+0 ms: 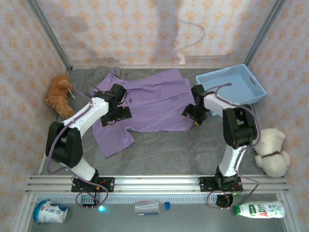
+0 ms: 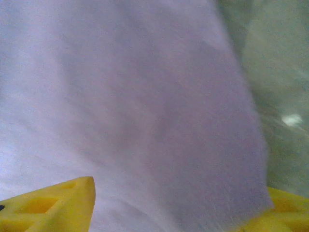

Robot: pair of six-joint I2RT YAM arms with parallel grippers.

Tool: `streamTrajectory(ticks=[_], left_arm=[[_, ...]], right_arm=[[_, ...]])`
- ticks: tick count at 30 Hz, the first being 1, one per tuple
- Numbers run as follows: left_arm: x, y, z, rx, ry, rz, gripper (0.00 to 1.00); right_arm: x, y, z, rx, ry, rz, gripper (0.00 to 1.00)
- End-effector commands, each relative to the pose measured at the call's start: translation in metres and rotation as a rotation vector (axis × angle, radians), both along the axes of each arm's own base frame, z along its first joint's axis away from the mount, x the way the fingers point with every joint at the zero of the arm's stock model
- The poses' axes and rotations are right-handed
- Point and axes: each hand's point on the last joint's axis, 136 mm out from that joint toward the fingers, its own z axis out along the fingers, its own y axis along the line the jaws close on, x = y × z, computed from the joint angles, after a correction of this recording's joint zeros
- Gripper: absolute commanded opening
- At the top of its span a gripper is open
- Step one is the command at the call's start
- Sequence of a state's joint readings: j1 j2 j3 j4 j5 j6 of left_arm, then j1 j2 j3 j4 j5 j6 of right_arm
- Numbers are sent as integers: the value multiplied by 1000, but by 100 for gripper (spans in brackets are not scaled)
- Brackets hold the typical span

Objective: Fold and stack the mixed laundry pile

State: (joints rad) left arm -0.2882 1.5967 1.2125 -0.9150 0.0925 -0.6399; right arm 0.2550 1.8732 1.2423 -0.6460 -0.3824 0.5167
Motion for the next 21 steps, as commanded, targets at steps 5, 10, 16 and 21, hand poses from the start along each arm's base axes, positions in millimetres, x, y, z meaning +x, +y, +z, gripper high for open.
streamTrajectory(ticks=[5, 10, 16, 21], left_arm=[[-3, 7, 14, 30, -37, 28, 100], [-5, 7, 10, 25, -36, 35, 100], [-8, 6, 2, 14, -21, 41, 100], [-8, 6, 2, 22, -13, 32, 100]], right_arm=[[88, 53, 77, 133, -272, -11, 68], [79, 45, 106, 88, -291, 41, 68], [24, -5, 84, -40, -202, 46, 68], [0, -12, 59, -22, -118, 66, 62]])
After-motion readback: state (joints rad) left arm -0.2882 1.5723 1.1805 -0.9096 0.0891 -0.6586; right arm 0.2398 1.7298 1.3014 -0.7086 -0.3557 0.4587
